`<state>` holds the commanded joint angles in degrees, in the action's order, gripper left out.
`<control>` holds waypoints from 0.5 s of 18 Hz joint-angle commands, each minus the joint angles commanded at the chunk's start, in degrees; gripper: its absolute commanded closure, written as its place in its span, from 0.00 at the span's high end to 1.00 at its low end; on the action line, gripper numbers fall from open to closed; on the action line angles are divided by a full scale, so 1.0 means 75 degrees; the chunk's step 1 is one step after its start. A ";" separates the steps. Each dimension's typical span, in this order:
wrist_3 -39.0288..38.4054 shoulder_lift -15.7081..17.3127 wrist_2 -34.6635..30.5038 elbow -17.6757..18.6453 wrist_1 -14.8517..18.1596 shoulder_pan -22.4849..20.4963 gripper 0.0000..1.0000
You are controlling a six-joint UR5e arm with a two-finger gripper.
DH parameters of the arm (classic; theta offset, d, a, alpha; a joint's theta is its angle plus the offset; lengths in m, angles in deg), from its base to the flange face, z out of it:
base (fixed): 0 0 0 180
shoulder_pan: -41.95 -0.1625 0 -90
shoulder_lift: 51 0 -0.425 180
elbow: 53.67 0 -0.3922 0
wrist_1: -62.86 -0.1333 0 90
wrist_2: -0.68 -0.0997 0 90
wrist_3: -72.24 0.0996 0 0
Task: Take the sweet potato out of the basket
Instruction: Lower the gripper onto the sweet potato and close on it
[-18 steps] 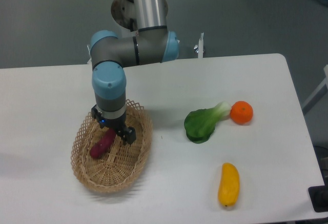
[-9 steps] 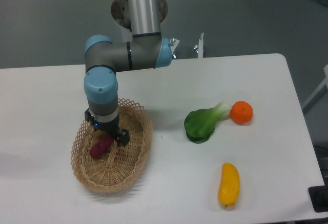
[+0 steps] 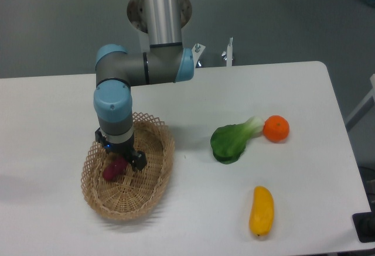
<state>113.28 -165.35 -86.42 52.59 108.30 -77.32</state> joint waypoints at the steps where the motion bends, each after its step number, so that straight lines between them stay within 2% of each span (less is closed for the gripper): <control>1: 0.0000 -0.0012 0.0000 -0.0012 0.0000 0.0035 0.92; 9: 0.0000 -0.0035 0.0000 -0.0012 0.0000 0.0047 0.91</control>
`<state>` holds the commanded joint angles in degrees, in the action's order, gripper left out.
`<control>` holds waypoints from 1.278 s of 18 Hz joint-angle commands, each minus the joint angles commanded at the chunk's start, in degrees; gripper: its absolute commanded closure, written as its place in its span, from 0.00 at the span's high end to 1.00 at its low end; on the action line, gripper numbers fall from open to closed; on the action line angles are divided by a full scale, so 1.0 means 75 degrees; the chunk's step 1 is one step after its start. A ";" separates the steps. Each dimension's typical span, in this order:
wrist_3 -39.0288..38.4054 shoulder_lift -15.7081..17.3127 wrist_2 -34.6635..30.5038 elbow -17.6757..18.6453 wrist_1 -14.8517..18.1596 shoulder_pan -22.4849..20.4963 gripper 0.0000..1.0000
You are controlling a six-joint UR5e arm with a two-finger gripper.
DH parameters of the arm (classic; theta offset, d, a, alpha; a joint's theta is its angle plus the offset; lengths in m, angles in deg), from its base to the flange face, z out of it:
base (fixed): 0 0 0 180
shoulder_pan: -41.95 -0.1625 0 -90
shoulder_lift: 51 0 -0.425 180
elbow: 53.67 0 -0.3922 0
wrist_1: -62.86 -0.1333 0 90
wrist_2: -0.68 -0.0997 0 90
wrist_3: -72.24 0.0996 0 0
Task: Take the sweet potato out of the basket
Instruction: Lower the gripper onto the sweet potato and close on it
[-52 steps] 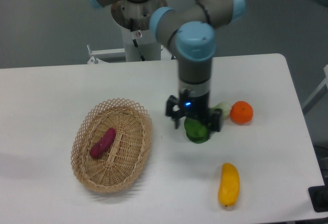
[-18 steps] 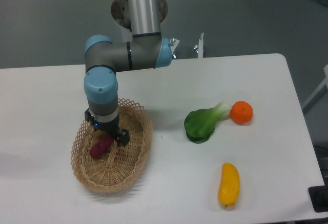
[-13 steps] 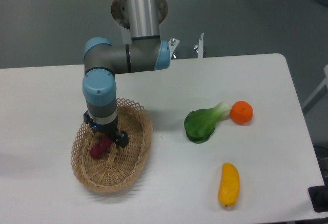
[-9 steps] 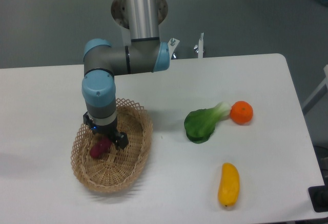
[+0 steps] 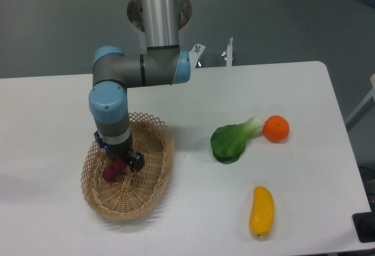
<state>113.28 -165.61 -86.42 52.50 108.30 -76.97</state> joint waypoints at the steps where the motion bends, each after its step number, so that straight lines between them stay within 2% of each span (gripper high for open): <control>1: 0.0000 0.0000 0.0000 0.0000 0.0000 0.0000 0.91; 3: 0.0000 0.0000 0.0000 0.0000 -0.0012 0.0012 0.90; 4: 0.0000 0.0000 0.0000 0.0000 -0.0012 0.0012 0.87; 9: 0.0012 0.0012 -0.0012 -0.0035 -0.0012 0.0000 0.54; 11: 0.0047 0.0023 -0.0012 -0.0047 -0.0012 0.0000 0.47; 23: 0.0094 0.0070 -0.0164 -0.0070 0.0000 0.0000 0.35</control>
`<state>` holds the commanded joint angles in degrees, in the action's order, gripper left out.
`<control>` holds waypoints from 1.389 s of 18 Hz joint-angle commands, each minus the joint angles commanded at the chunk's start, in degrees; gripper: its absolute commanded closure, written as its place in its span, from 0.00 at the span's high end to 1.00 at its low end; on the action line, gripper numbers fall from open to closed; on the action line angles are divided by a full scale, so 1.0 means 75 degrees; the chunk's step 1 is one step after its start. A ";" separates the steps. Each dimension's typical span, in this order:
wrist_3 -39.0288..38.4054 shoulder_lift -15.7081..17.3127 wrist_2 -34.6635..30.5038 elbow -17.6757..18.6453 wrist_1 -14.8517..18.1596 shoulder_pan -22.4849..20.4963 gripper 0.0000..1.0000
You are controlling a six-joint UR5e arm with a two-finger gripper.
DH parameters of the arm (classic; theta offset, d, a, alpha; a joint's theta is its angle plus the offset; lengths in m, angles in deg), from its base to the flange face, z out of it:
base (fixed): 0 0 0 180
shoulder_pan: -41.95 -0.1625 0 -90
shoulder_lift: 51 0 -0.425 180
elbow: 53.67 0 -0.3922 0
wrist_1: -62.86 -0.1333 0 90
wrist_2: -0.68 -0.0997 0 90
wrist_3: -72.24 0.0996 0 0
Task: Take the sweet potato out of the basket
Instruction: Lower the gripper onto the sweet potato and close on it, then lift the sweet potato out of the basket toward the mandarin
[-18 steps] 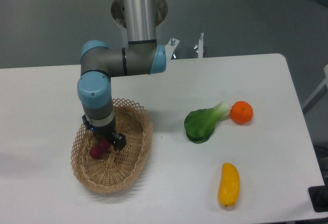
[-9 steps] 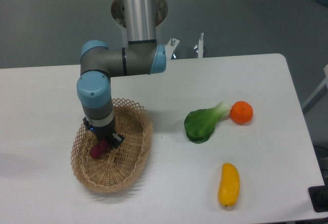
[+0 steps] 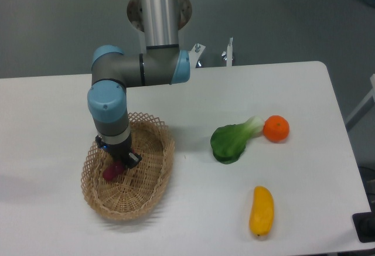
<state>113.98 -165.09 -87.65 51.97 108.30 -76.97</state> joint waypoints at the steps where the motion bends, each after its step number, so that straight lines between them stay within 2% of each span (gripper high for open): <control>1: 0.0000 0.0000 -0.0012 0.0000 -0.0012 0.0000 0.34; 8: 0.0035 0.0164 -0.0001 -0.0234 0.0000 -0.0023 0.31; 12: 0.0245 0.0374 -0.0012 -0.0386 0.0012 -0.0222 0.29; 15: 0.0679 0.0620 0.0011 -0.0468 0.0035 -0.0643 0.29; 21: 0.1803 0.0844 0.0105 -0.1053 0.0164 -0.1850 0.29; 25: 0.2460 0.0996 0.0630 -0.1324 0.0246 -0.2845 0.29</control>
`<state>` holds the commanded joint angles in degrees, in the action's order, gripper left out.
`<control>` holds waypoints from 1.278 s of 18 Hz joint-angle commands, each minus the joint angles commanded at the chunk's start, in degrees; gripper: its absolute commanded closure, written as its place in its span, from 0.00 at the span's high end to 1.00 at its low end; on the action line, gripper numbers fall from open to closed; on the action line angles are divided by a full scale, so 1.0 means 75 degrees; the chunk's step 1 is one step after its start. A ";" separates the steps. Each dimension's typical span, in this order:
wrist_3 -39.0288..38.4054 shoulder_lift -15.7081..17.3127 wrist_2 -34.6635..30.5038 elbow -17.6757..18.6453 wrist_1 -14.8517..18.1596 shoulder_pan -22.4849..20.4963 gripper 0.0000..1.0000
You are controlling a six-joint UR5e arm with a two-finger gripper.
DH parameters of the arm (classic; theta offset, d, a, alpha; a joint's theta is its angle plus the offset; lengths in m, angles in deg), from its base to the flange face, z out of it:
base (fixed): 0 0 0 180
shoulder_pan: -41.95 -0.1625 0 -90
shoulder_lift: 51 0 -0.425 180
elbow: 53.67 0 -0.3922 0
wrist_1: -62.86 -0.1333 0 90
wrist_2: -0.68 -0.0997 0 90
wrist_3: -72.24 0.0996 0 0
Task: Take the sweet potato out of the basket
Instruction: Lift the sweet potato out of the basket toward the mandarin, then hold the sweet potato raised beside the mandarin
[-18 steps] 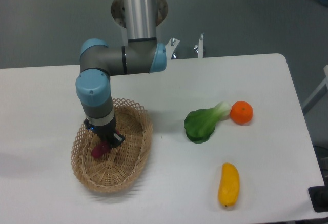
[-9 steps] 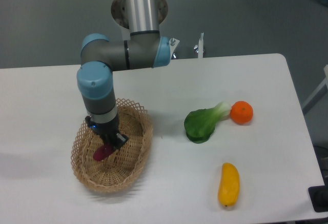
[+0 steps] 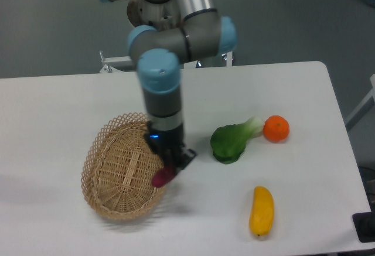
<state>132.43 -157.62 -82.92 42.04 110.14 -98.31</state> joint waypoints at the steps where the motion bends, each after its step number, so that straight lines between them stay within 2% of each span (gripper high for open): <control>1: 0.0175 0.0047 0.0129 -0.0035 0.0093 -0.0246 0.29; 8: 0.2330 0.0153 0.0762 -0.0117 0.0176 -0.1945 0.29; 11: 0.2882 0.0153 0.0810 -0.0106 0.0188 -0.2275 0.29; 13: 0.3153 0.0153 0.0810 -0.0117 0.0188 -0.2346 0.29; 23: 0.3142 0.0176 0.0752 -0.0129 0.0176 -0.2299 0.29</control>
<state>155.99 -156.30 -77.28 41.07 111.47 -115.55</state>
